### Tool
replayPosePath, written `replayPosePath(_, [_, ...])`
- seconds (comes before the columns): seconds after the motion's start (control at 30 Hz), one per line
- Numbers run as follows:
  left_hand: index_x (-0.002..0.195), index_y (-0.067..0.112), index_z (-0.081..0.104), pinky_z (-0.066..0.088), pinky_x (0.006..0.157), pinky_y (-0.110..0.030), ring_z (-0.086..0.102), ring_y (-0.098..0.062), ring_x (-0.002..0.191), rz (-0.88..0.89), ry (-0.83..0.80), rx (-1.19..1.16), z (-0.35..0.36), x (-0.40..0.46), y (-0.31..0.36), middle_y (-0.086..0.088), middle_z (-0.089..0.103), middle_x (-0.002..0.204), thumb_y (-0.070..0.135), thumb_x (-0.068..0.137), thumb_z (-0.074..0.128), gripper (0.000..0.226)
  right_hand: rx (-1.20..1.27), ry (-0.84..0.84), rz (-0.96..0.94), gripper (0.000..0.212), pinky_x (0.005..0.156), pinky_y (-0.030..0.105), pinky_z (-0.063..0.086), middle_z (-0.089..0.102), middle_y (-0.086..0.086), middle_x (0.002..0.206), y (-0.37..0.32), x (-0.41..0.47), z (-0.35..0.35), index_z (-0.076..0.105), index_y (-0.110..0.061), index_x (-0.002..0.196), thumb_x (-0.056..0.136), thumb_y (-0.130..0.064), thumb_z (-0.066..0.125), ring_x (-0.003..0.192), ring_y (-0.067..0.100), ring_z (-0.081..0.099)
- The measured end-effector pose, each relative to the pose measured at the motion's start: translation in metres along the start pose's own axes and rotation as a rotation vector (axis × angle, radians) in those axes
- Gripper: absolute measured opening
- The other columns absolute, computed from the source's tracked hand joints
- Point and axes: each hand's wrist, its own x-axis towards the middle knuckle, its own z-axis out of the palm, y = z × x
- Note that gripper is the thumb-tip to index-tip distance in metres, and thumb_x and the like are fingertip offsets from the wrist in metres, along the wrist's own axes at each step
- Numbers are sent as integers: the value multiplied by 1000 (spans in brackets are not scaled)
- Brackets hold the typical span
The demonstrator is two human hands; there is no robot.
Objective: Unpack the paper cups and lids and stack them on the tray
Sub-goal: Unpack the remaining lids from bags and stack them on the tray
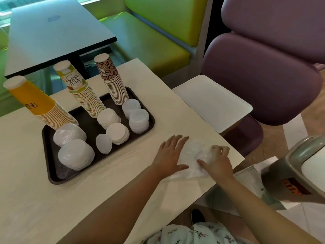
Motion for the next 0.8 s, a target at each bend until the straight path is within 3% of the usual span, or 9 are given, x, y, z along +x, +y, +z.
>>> replayPosePath(0.1, [150, 27, -10, 21, 115, -45, 8, -26, 146, -165, -210, -19, 6, 7, 3, -9, -3, 160, 45, 73, 77, 118, -58, -10, -42, 48, 98, 29, 33, 38, 8, 130, 10, 1, 5, 60, -7, 108, 77, -41, 74, 116, 23, 39])
replayPosePath(0.17, [149, 30, -13, 21, 113, -45, 10, -29, 145, -166, -191, -27, 5, 12, 6, -11, -6, 159, 43, 68, 81, 125, 76, -34, -88, 30, 94, 28, 32, 43, 4, 129, 10, 0, -2, 65, -6, 100, 81, -28, 73, 115, 24, 42])
replayPosePath(0.3, [149, 34, -14, 3, 115, -51, -4, -24, 147, -31, -107, 17, -13, 25, 14, -3, -10, 159, 46, 58, 85, 134, 375, -193, -202, 24, 76, 3, 35, 59, -5, 104, -4, -5, -40, 61, -12, 111, 87, -13, 66, 94, 7, 52])
replayPosePath(0.37, [151, 33, 6, -4, 115, -52, -3, -17, 147, 48, -143, 56, -28, 35, 19, 4, 2, 160, 49, 60, 83, 120, 412, -236, -261, 13, 72, 2, 37, 62, -6, 89, -9, -6, -60, 59, -20, 90, 86, -9, 66, 84, 6, 55])
replayPosePath(0.43, [142, 24, 38, 9, 115, -44, 24, -16, 142, 73, -228, 39, -41, 44, 25, 4, 35, 150, 45, 69, 79, 86, 471, -248, -277, 21, 71, 7, 39, 61, -8, 82, -12, -4, -79, 56, -25, 80, 86, -7, 65, 77, -2, 54])
replayPosePath(0.53, [120, 10, 59, 38, 84, -24, 58, -23, 107, -2, -228, -266, -52, 53, 36, -6, 64, 114, 33, 80, 75, 49, 646, -114, -222, 13, 68, 10, 42, 60, -11, 85, -17, 2, -102, 57, -24, 89, 87, -15, 66, 76, -5, 54])
replayPosePath(0.6, [119, 11, 62, 45, 84, -25, 60, -20, 102, -82, -140, -573, -54, 54, 43, -6, 66, 112, 27, 81, 74, 43, 903, -18, -106, 26, 73, 11, 47, 62, -10, 99, -18, 3, -112, 53, -24, 107, 85, -22, 68, 87, -3, 60])
replayPosePath(0.7, [115, 10, 64, 53, 92, -43, 66, -24, 100, -241, -66, -1069, -54, 56, 58, -8, 70, 109, 26, 70, 80, 50, 1143, -179, 24, 51, 79, 25, 54, 63, -2, 117, -13, -1, -119, 45, -22, 124, 78, -32, 67, 101, 8, 64])
replayPosePath(0.8, [115, 4, 63, 52, 90, -52, 67, -32, 99, -278, -92, -1286, -50, 61, 74, -16, 69, 109, 20, 68, 79, 53, 1112, -385, 33, 48, 82, 35, 56, 68, 1, 115, -2, -9, -116, 52, -21, 123, 78, -26, 69, 105, 19, 66])
